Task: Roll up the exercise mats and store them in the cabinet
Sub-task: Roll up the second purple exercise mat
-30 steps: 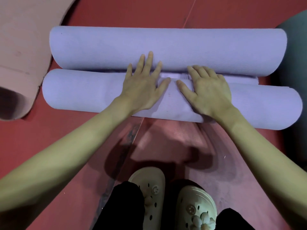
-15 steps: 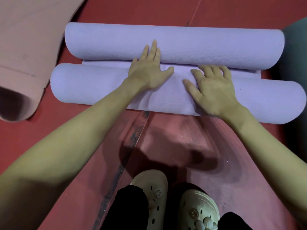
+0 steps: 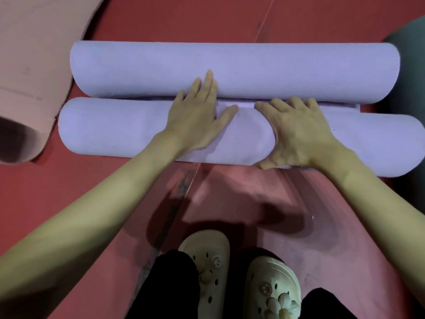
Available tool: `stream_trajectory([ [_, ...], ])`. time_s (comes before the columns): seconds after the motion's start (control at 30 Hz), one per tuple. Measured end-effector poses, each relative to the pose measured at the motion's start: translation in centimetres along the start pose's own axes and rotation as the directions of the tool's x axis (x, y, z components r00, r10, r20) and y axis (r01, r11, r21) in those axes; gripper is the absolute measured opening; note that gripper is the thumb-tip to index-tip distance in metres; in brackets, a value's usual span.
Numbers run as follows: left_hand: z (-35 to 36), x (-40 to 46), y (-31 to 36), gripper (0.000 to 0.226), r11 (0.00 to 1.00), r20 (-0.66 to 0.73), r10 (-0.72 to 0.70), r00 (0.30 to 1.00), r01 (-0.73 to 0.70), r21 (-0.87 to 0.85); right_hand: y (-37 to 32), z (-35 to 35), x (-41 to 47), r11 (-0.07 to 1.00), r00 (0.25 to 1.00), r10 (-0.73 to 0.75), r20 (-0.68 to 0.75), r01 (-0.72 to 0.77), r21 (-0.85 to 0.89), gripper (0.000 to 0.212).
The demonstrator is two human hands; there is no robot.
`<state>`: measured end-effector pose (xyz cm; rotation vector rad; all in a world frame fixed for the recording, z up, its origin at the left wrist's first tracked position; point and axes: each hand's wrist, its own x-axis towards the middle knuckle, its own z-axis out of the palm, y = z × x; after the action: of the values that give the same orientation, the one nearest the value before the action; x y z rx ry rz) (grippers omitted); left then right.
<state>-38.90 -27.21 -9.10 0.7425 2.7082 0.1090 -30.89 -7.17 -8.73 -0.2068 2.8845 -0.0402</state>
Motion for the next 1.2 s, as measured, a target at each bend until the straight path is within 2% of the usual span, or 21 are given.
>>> stream_trajectory([
  [0.2, 1.1, -5.4, 0.8, 0.099, 0.999, 0.071, -0.016, 0.997, 0.019, -0.038, -2.6, 0.3, -4.5, 0.999, 0.996, -0.004, 0.092, 0.0, 0.048, 0.122],
  [0.33, 1.9, -7.8, 1.3, 0.095, 0.999, 0.061, 0.003, 0.998, -0.001, -0.033, -3.3, -0.1, -5.4, 0.997, 0.973, -0.007, 0.233, -0.011, 0.073, 0.126],
  [0.47, 2.0, -7.5, 1.4, 0.096, 1.0, 0.06, 0.007, 0.998, -0.007, -0.006, -3.0, 0.3, -4.9, 0.997, 0.968, -0.012, 0.249, -0.008, 0.081, 0.127],
  [0.6, 1.9, -5.4, 1.4, 0.1, 1.0, 0.047, -0.021, 0.999, 0.021, 0.012, -2.0, 0.2, -4.5, 0.981, 0.982, -0.024, 0.189, -0.013, 0.194, 0.123],
  [0.7, 1.8, -2.9, 1.0, 0.09, 0.999, 0.048, -0.052, 0.998, 0.052, -0.01, -1.6, 0.4, -5.3, 0.953, 1.0, 0.013, 0.005, -0.013, 0.301, 0.106],
  [0.8, 1.5, -0.3, 0.6, 0.085, 0.999, 0.032, -0.05, 0.998, 0.05, -0.01, -2.2, 1.3, -5.8, 0.954, 0.993, 0.039, -0.113, -0.003, 0.301, 0.098],
  [0.9, 1.1, 1.2, 0.4, 0.089, 0.999, 0.022, -0.025, 0.999, 0.025, -0.02, -2.6, 1.8, -4.9, 0.974, 0.985, 0.084, -0.153, -0.049, 0.222, 0.093],
  [1.03, 0.7, 1.4, 0.1, 0.087, 0.998, -0.009, -0.023, 1.0, 0.022, -0.056, -2.1, 1.8, -2.8, 0.97, 0.97, 0.154, -0.189, -0.112, 0.214, 0.082],
  [1.2, 0.4, 0.6, 0.0, 0.077, 1.0, -0.089, 0.015, 0.996, -0.014, 0.015, -0.4, 0.9, 0.1, 0.959, 0.979, 0.188, -0.073, -0.167, 0.231, 0.09],
])
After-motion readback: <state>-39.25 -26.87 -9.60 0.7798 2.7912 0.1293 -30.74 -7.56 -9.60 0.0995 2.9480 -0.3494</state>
